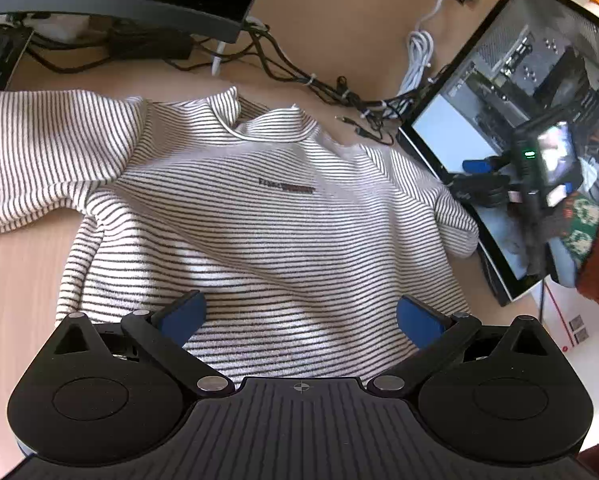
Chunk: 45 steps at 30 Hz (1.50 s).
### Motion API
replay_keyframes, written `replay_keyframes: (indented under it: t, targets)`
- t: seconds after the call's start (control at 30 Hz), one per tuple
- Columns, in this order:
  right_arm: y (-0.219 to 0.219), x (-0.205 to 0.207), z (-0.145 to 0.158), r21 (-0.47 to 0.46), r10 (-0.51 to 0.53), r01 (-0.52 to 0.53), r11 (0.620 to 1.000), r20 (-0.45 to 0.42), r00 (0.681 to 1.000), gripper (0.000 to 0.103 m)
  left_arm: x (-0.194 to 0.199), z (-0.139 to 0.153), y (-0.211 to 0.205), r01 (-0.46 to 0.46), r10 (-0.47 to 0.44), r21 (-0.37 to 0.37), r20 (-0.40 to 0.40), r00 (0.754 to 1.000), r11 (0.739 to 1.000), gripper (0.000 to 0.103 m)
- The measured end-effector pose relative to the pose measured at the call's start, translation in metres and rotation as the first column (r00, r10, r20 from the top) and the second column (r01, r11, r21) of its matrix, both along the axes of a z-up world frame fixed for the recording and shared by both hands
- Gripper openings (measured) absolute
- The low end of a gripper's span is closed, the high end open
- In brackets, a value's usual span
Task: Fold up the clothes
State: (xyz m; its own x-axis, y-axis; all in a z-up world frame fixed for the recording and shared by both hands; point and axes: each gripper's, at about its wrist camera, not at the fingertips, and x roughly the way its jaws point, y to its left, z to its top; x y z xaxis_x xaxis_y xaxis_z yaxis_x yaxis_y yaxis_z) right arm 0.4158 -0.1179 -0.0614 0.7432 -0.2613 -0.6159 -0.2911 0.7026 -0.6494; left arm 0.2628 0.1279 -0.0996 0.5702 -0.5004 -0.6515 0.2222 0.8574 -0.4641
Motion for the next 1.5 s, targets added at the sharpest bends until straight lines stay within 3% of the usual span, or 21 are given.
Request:
replay_keyframes:
  t: [0.2,0.27,0.3,0.4,0.47,0.57,0.67,0.77,0.9,1.13,1.23,1.37,1.4,1.47,1.5]
  targets:
    - [0.005,0.009,-0.015,-0.077,-0.029,0.023,0.997,-0.080,0.996,0.037,-0.002,-0.002,0.006,-0.007,0.007,-0.043,0.012,1.000,0.999,0.103]
    - [0.007,0.004,-0.018,-0.103,-0.028,0.018,0.994,-0.099,0.995,0.030,-0.002,-0.003,0.007,-0.004,0.004,-0.050,0.015,1.000,0.999,0.103]
    - [0.006,0.001,-0.020,-0.116,-0.016,0.004,0.993,-0.106,0.994,0.013,-0.002,-0.003,0.007,-0.002,0.003,-0.052,0.017,1.000,0.999,0.103]
    - [0.007,-0.016,-0.009,-0.126,0.052,-0.061,0.990,-0.078,0.996,0.001,-0.002,-0.004,0.009,0.006,-0.004,-0.065,0.018,1.000,0.998,0.103]
    - [0.009,-0.027,0.016,-0.081,0.077,-0.078,0.994,-0.007,0.997,0.001,0.000,-0.005,0.012,0.010,-0.009,-0.081,0.013,1.000,0.997,0.103]
    - [0.011,-0.047,0.078,0.025,0.083,-0.087,0.996,0.143,0.986,0.001,0.002,-0.005,0.014,0.016,-0.016,-0.099,0.006,1.000,0.995,0.103]
    - [0.021,-0.071,0.147,0.081,0.114,-0.147,0.986,0.317,0.941,0.001,0.004,-0.005,0.016,0.027,-0.027,-0.107,0.000,1.000,0.994,0.103]
    - [0.037,-0.095,0.200,0.153,0.147,-0.229,0.961,0.417,0.897,0.001,0.005,-0.005,0.018,0.037,-0.038,-0.119,-0.003,0.999,0.992,0.103]
    - [0.074,-0.118,0.217,0.224,0.237,-0.359,0.906,0.433,0.869,0.001,0.005,-0.007,0.021,0.049,-0.049,-0.134,0.000,0.999,0.990,0.103]
    - [0.155,-0.128,0.180,0.281,0.398,-0.512,0.812,0.376,0.837,0.000,0.005,-0.009,0.026,0.045,-0.046,-0.168,0.001,0.999,0.985,0.103]
    - [0.163,-0.128,0.178,0.301,0.427,-0.541,0.786,0.369,0.826,0.000,0.004,-0.009,0.027,0.042,-0.042,-0.175,0.003,0.999,0.984,0.103]
    - [0.140,-0.110,0.178,0.378,0.384,-0.498,0.781,0.339,0.859,0.002,0.003,-0.009,0.027,0.038,-0.039,-0.177,0.000,0.999,0.983,0.103]
    - [0.131,-0.103,0.176,0.408,0.366,-0.476,0.779,0.319,0.874,0.008,0.004,-0.009,0.027,0.038,-0.038,-0.176,0.000,0.999,0.984,0.103]
    - [0.111,-0.099,0.164,0.487,0.324,-0.417,0.767,0.267,0.908,0.028,0.005,-0.008,0.025,0.037,-0.038,-0.170,-0.004,0.999,0.985,0.103]
    - [0.100,-0.098,0.156,0.519,0.300,-0.385,0.763,0.242,0.923,0.047,0.006,-0.008,0.026,0.038,-0.040,-0.166,-0.006,0.999,0.985,0.103]
